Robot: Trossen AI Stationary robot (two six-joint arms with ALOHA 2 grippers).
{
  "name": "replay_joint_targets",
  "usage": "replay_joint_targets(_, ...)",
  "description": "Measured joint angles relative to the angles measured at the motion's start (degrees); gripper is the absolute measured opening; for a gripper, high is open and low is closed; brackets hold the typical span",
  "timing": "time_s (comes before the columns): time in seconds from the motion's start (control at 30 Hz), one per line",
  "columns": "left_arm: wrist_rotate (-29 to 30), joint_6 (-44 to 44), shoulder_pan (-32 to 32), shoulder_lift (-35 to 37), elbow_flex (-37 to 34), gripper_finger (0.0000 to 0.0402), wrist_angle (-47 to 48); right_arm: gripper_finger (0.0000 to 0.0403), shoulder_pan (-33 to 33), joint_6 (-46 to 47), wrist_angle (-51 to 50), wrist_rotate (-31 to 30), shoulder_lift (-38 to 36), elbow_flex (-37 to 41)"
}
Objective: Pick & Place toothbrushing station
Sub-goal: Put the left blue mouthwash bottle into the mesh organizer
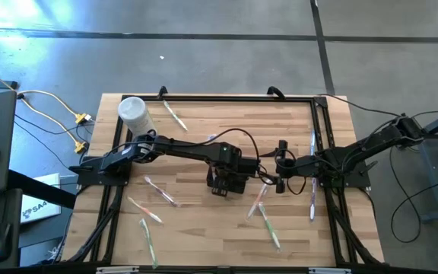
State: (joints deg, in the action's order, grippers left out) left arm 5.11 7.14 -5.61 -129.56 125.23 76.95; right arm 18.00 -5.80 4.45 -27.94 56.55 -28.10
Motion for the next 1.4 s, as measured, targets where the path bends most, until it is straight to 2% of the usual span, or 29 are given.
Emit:
replay_joint_targets(0.47,0.0,-3.4,0.0,0.0,0.0,0.0171,-0.2,0.028,0.0,0.0,0.0,0.0,0.0,0.0)
replay_joint_targets(0.6,3.8,-4.3,0.0,-0.1,0.7,0.0171,0.6,0.028,0.0,0.0,0.0,0.0,0.0,0.0)
replay_joint_targets(1.4,3.4,-3.9,0.0,-0.1,4.6,0.0171,3.3,0.028,0.0,0.0,0.0,0.0,0.0,0.0)
